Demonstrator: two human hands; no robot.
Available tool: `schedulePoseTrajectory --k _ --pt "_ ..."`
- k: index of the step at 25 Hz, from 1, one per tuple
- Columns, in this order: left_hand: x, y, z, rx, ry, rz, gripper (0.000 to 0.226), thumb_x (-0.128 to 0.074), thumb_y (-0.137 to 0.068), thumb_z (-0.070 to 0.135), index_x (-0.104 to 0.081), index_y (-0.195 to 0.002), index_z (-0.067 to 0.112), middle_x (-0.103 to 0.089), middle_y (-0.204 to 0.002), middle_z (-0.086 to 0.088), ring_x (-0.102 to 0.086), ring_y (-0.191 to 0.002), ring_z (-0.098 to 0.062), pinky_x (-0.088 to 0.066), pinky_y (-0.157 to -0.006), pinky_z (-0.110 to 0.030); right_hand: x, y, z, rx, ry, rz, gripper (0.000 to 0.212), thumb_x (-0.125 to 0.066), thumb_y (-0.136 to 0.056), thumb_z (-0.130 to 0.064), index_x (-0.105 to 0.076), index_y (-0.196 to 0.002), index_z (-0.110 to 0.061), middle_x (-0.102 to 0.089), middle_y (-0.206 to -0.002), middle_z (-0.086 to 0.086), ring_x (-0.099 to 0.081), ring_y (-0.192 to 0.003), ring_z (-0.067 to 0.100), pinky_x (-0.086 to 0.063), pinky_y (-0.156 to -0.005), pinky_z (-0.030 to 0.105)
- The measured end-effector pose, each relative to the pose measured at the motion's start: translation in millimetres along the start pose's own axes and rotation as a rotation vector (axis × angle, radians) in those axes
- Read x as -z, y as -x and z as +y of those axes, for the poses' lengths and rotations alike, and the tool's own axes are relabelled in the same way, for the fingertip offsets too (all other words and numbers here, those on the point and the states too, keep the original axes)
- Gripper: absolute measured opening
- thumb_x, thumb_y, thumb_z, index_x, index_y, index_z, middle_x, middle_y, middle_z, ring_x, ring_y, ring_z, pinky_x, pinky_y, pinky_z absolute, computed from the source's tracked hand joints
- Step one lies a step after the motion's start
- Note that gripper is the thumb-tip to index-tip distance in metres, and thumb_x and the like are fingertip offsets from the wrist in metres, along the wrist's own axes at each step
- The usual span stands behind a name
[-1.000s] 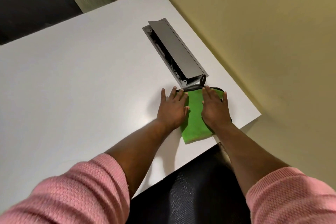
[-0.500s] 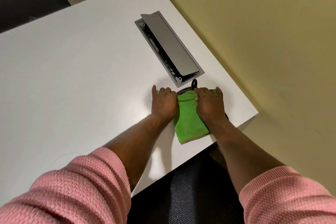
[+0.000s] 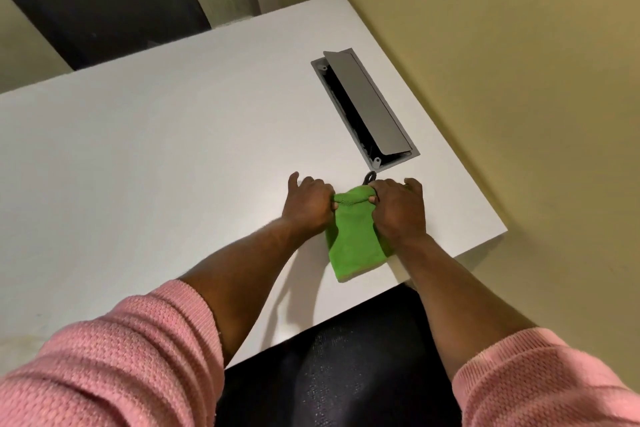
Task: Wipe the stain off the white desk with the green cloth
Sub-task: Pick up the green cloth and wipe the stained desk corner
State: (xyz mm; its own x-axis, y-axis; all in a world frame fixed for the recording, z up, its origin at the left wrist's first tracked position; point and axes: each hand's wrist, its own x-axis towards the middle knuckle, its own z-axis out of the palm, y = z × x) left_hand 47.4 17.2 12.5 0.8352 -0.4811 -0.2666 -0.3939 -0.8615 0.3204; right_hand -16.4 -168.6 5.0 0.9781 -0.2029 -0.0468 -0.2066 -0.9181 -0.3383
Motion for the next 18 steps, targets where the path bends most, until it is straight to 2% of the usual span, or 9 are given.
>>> schedulePoseTrajectory --k 3,6,12,18 --pt "31 37 -27 0.018 -0.049 0.039 0.021 -0.056 -0.098 0.030 -0.072 -0.108 0.020 -0.069 -0.111 -0.004 -0.056 -0.120 -0.029 -0.014 -0.122 -0.054 14 15 -50 0.043 -0.058 0.041 0.031 -0.062 -0.083 -0.001 -0.073 -0.108 -0.015 -0.074 -0.096 0.006 -0.069 -0.091 0.032 -0.028 -0.115 0.047" --pt "56 78 -56 0.028 -0.084 0.064 0.025 -0.057 -0.100 0.033 -0.071 -0.116 0.021 -0.069 -0.116 -0.004 -0.055 -0.123 -0.028 -0.014 -0.122 -0.051 27 34 -99 0.085 -0.001 -0.002 0.025 -0.061 -0.085 -0.007 -0.072 -0.104 -0.020 -0.074 -0.097 0.005 -0.069 -0.095 0.030 -0.025 -0.114 0.044" --pt "94 172 -122 0.048 -0.086 0.089 0.023 -0.057 -0.100 0.036 -0.072 -0.111 0.021 -0.070 -0.112 -0.003 -0.056 -0.123 -0.028 -0.015 -0.122 -0.052 32 94 -202 0.127 -0.003 -0.002 0.032 -0.061 -0.082 -0.005 -0.072 -0.108 -0.020 -0.075 -0.099 0.004 -0.068 -0.098 0.028 -0.020 -0.114 0.040" --pt "93 286 -198 0.104 -0.016 0.057 0.024 -0.057 -0.101 0.035 -0.072 -0.112 0.019 -0.070 -0.112 -0.004 -0.054 -0.125 -0.027 -0.014 -0.124 -0.053 3 163 -301 0.190 0.027 -0.110 0.032 -0.058 -0.081 -0.009 -0.071 -0.107 -0.021 -0.074 -0.100 0.003 -0.068 -0.098 0.028 -0.020 -0.113 0.040"
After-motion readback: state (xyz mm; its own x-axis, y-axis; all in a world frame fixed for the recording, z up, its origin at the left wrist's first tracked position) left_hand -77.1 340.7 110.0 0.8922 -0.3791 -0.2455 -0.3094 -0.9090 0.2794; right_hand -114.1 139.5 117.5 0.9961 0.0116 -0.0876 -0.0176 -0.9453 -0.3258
